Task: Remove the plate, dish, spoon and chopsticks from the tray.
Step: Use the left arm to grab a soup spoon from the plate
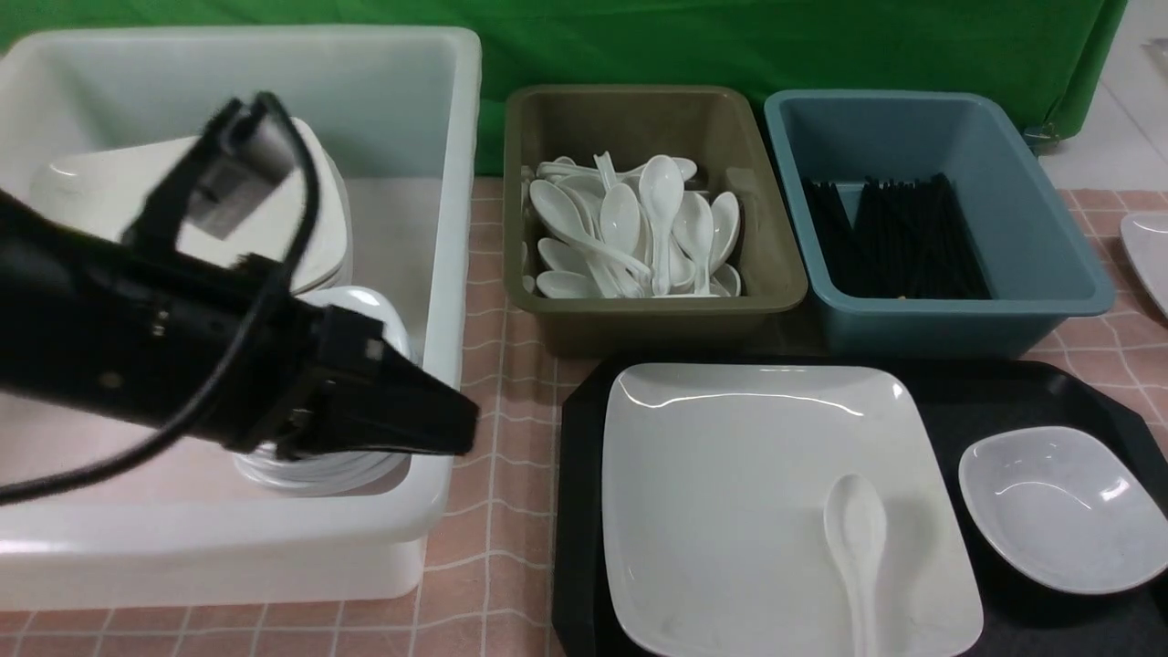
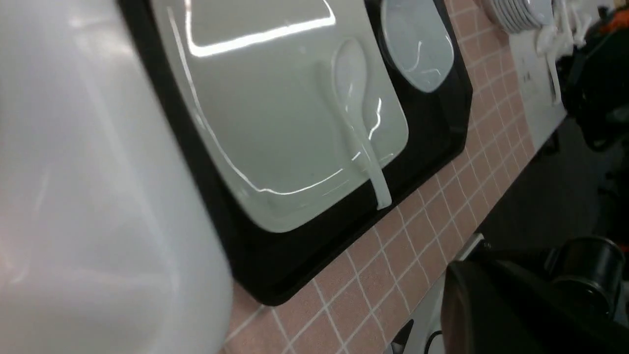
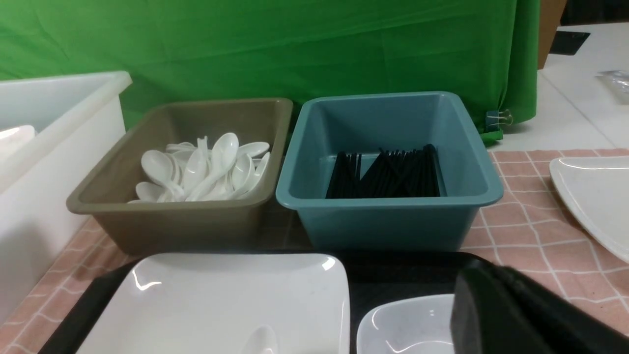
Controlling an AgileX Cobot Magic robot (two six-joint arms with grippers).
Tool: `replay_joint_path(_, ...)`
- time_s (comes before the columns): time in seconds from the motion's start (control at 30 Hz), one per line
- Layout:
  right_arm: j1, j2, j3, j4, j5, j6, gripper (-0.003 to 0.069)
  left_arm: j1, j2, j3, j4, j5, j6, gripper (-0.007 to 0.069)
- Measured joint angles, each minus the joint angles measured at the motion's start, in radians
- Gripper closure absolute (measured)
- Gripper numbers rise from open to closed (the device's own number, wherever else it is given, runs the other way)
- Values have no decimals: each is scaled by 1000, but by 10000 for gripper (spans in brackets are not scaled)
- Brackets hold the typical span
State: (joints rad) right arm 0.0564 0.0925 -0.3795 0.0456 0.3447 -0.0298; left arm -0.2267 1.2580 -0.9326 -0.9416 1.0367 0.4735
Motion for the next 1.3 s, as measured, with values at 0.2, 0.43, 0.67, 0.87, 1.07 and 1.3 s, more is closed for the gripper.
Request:
replay_joint_path(0.2,0,0,0,0,6,-1,600,-311,152,-84,97,-170,-174,598)
replay_joint_path(0.43,0,0,0,-1,7,-1,596,-585,442,-382,586,-94,-661,542)
replay_joint_path(0.67,0,0,0,-1,7,-1,589,-690,727,-693,715,-3,-819,424)
replay_joint_path(0.87,0,0,0,-1,7,30,585,-715,880,-842,678,0,-854,293)
replay_joint_path(1.07,0,0,0,-1,7,44,580,-715,959,-863,654,2,-870,222)
replay_joint_path(1.3,0,0,0,-1,7,47,571,-716,996,-870,638,-22,-869,214)
